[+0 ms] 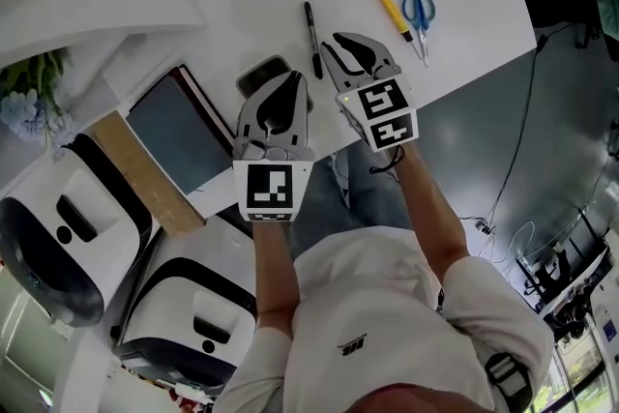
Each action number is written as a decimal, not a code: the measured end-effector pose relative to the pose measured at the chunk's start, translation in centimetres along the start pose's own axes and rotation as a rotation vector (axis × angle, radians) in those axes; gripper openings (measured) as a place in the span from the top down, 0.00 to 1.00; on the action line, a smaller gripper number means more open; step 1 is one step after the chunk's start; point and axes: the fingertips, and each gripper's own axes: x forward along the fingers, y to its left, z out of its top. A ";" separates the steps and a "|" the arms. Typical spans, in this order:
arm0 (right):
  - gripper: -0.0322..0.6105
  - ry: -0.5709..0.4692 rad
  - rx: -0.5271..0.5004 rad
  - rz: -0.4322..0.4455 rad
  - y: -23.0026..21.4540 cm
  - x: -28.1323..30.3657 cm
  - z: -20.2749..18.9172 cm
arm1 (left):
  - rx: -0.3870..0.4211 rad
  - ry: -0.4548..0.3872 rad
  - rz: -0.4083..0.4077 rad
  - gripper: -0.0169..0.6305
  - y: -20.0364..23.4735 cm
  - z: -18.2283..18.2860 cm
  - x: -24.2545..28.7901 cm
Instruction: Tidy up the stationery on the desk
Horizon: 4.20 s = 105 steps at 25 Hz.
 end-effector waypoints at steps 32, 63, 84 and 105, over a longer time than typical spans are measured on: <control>0.82 0.211 0.018 0.003 -0.5 6.2 -2.0 | -0.027 0.017 0.045 0.97 1.7 -0.4 1.4; 0.90 0.079 0.001 0.004 0.6 3.4 0.6 | -0.044 -0.028 0.062 0.97 2.5 0.3 -0.9; 0.90 -0.286 -0.061 0.173 8.0 -1.7 7.6 | -0.092 -0.055 0.161 0.97 5.5 -0.2 -4.9; 0.90 -0.430 -0.094 0.298 14.4 -0.2 8.9 | -0.147 -0.054 0.246 0.97 7.9 -2.4 -7.6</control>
